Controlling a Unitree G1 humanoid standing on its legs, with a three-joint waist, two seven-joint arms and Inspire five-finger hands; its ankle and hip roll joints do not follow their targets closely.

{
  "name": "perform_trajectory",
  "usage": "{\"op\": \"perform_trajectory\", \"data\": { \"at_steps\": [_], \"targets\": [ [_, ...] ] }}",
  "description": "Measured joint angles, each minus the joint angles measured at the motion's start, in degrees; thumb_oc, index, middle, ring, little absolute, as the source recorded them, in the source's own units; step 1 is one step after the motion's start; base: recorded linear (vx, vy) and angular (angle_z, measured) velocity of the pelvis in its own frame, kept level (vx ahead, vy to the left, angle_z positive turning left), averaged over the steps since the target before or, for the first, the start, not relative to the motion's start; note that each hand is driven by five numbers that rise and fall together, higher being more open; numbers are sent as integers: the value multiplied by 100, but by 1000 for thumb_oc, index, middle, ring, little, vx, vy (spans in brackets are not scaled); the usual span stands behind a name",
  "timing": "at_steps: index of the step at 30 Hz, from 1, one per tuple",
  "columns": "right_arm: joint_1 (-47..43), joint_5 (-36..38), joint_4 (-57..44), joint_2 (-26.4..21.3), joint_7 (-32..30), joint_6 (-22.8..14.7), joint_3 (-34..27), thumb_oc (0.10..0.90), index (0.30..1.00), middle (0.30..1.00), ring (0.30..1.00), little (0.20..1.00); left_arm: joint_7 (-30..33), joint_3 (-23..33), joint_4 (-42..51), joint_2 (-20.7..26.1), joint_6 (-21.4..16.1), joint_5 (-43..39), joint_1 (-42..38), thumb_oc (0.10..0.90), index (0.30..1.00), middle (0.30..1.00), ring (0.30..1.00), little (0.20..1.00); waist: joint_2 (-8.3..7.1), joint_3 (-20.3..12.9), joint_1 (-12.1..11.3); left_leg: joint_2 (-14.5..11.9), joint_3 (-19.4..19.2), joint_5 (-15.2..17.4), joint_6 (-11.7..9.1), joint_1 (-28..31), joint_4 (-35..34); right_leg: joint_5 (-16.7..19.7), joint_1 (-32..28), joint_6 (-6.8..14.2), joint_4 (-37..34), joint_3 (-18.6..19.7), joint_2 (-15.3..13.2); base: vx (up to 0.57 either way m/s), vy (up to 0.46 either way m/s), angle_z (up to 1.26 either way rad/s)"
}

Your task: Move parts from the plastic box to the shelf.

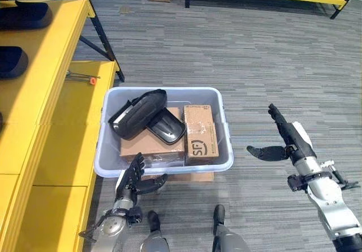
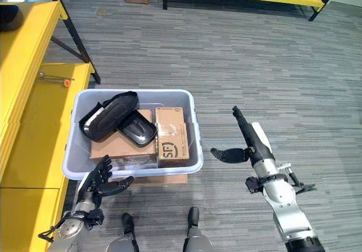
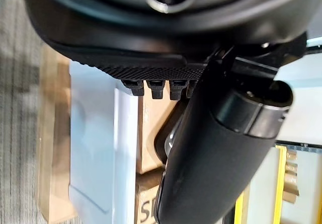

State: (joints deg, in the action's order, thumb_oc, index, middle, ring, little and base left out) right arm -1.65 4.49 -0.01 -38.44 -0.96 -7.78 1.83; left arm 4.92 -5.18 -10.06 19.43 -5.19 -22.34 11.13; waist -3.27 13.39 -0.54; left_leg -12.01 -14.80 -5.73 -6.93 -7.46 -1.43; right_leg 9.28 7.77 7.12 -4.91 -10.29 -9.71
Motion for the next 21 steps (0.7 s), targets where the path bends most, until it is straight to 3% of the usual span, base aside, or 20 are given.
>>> {"op": "perform_trajectory", "data": {
  "at_steps": [8,9,10,21],
  "targets": [
    [-764,-172,46,-136,23,66,910,900,1000,1000,1000,1000,-37,-27,-6,14,2,-50,58,900,1000,1000,1000,1000,23,20,-158,-1,140,-60,-1,-243,-5,4,143,-20,-1,-137,6,-17,-18,8],
    [-858,-219,59,-156,30,92,1003,900,1000,1000,1000,1000,-47,-39,2,18,1,-54,38,900,1000,1000,1000,1000,30,53,-289,1,140,-61,0,-245,-9,5,144,-21,0,-142,6,0,0,0],
    [-1342,-222,260,-271,37,167,1334,900,1000,1000,1000,1000,-28,-68,2,69,1,-159,-39,900,1000,1000,1000,1000,23,177,-269,0,146,-70,-5,-245,-8,12,146,-28,0,-143,8,-16,0,5],
    [-2415,-227,773,-424,40,407,1898,900,1000,1000,1000,1000,-15,-162,34,269,-28,-216,-328,900,1000,1000,1000,1000,-50,538,-510,5,275,-99,-5,-393,-24,7,199,-32,0,-285,7,-2,2,4]
  ]
}}
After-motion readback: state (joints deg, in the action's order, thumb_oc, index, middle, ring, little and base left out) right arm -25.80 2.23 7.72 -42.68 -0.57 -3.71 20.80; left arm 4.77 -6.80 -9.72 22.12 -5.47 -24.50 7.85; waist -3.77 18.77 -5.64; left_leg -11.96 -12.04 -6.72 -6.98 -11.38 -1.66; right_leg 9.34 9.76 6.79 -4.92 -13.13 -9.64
